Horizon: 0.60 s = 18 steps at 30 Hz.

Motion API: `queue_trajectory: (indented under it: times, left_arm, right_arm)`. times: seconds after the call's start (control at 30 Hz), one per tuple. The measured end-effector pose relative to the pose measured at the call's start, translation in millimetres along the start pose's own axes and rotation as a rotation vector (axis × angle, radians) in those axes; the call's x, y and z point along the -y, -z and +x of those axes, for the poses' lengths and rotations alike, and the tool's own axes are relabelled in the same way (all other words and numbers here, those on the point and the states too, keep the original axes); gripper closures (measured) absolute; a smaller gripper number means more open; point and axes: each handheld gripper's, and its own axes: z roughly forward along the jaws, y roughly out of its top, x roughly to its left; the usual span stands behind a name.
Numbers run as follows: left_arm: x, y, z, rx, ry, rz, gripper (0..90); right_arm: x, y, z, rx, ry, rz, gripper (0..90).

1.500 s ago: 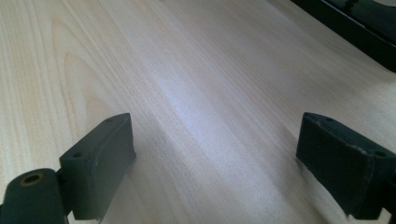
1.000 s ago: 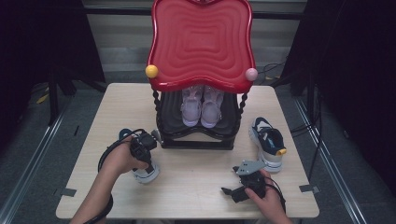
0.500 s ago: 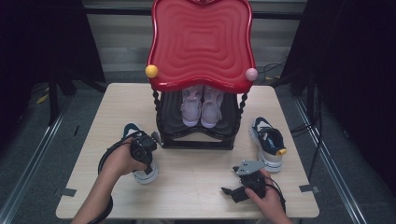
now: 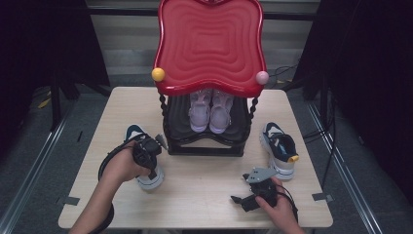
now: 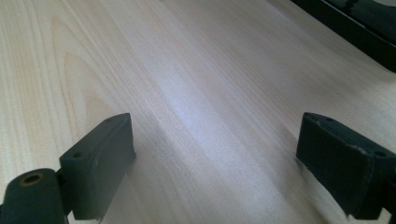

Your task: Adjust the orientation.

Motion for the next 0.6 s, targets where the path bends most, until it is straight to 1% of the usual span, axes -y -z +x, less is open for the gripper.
queue_trajectory:
  times: [0.03,0.07,0.17,0.27,0.33,0.37,0.4,0.43,0.53,0.57,0.6]
  left_arm:
    - [-0.1,2.5,1.1,0.000,-0.017,0.011,76.5]
    - [0.0,3.8,-0.1,0.003,-0.005,0.001,76.5]
    - [-0.3,9.4,-0.6,0.002,-0.008,0.007,76.5]
    - [-0.2,14.4,-0.5,0.013,-0.006,0.008,76.5]
    - [-0.6,18.4,0.0,0.016,-0.013,0.014,76.5]
    - [-0.7,21.2,0.9,0.011,-0.023,0.027,76.5]
    - [-0.8,23.7,1.1,0.007,-0.026,0.023,76.5]
    - [-0.8,26.0,0.2,0.004,-0.012,0.018,76.5]
    - [-0.6,34.7,0.2,0.004,-0.014,0.011,76.5]
    - [-0.5,37.6,0.1,0.003,-0.017,0.011,76.5]
    - [-0.7,41.2,1.4,-0.001,-0.036,0.025,76.5]
  right_arm:
    - [0.0,0.0,0.0,0.000,0.000,0.000,10.7]
    - [0.0,0.0,0.0,0.000,0.000,0.000,10.7]
    - [0.0,0.0,0.0,0.000,0.000,0.000,10.7]
    - [0.0,-0.1,-0.2,0.002,0.002,-0.002,10.7]
    - [0.0,-0.1,-0.1,0.001,0.002,-0.001,10.7]
    - [0.0,-0.1,-0.2,0.002,0.003,-0.002,10.7]
    - [0.0,-0.1,-0.5,0.005,0.006,-0.004,10.7]
    - [0.0,0.0,-0.2,0.002,0.003,-0.002,10.7]
    - [-0.1,0.0,-0.2,0.000,0.002,-0.001,10.7]
    - [-0.1,0.0,-0.2,0.000,0.002,-0.001,10.7]
    - [-0.1,0.0,-0.2,0.001,0.002,-0.001,10.7]
